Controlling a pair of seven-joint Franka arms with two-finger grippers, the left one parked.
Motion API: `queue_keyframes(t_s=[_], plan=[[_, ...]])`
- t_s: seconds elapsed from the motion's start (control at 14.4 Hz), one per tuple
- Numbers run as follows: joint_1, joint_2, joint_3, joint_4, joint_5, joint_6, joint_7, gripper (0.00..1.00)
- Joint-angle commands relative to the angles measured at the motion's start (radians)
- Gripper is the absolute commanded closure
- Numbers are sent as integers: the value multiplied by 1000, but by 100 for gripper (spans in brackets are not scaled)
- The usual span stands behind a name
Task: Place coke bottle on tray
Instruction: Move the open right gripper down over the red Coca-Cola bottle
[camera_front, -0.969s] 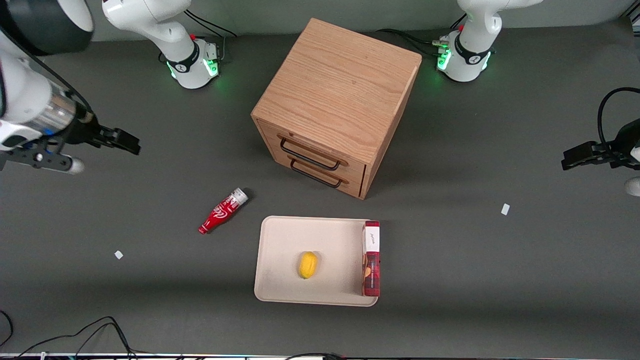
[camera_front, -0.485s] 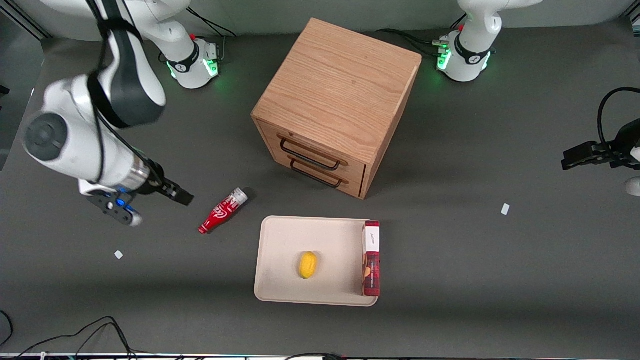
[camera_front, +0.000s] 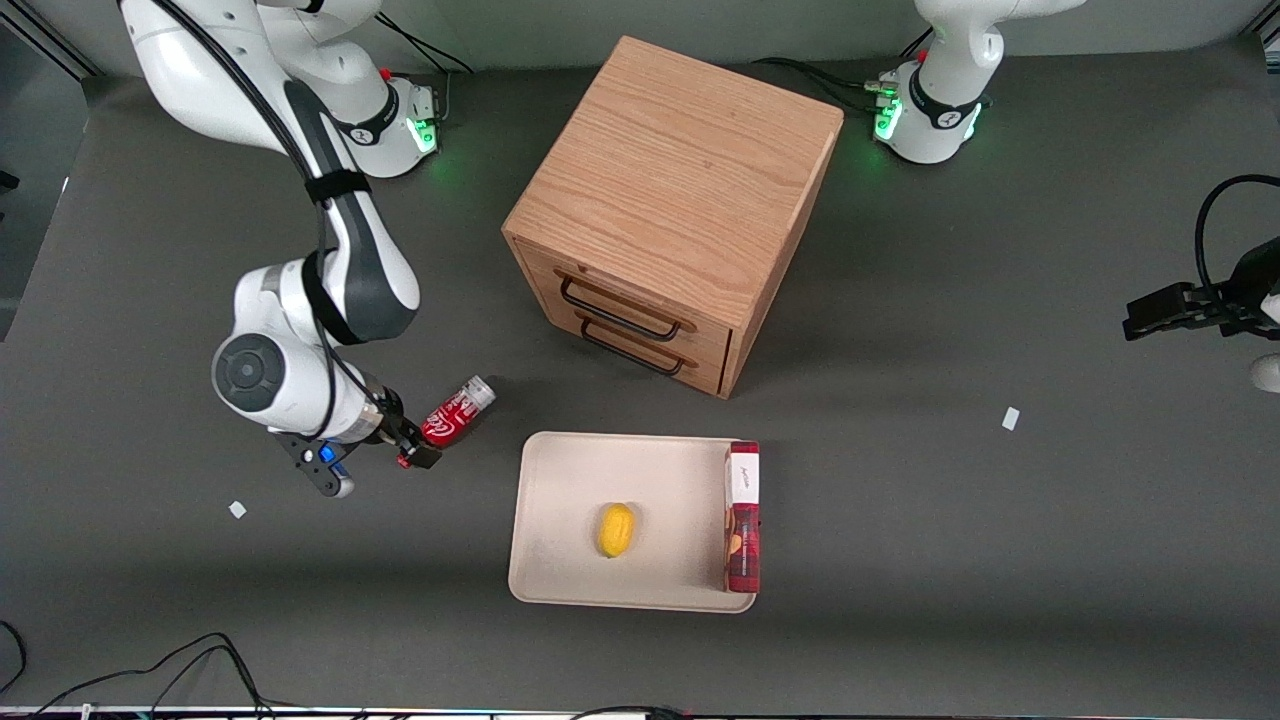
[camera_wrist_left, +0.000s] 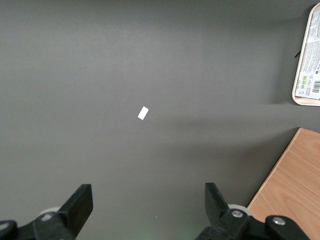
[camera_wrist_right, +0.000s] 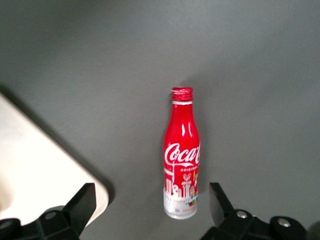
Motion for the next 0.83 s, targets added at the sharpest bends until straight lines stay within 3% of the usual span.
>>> queue_keyframes(t_s=[0.0, 0.28, 0.42, 0.76], plan=[[-1, 10, 2, -85, 23, 85, 31, 0], [-7, 26, 24, -152, 23, 178, 34, 0], [-1, 50, 25, -173, 55, 246, 33, 0], [-2, 84, 39, -187, 60, 292, 33, 0]])
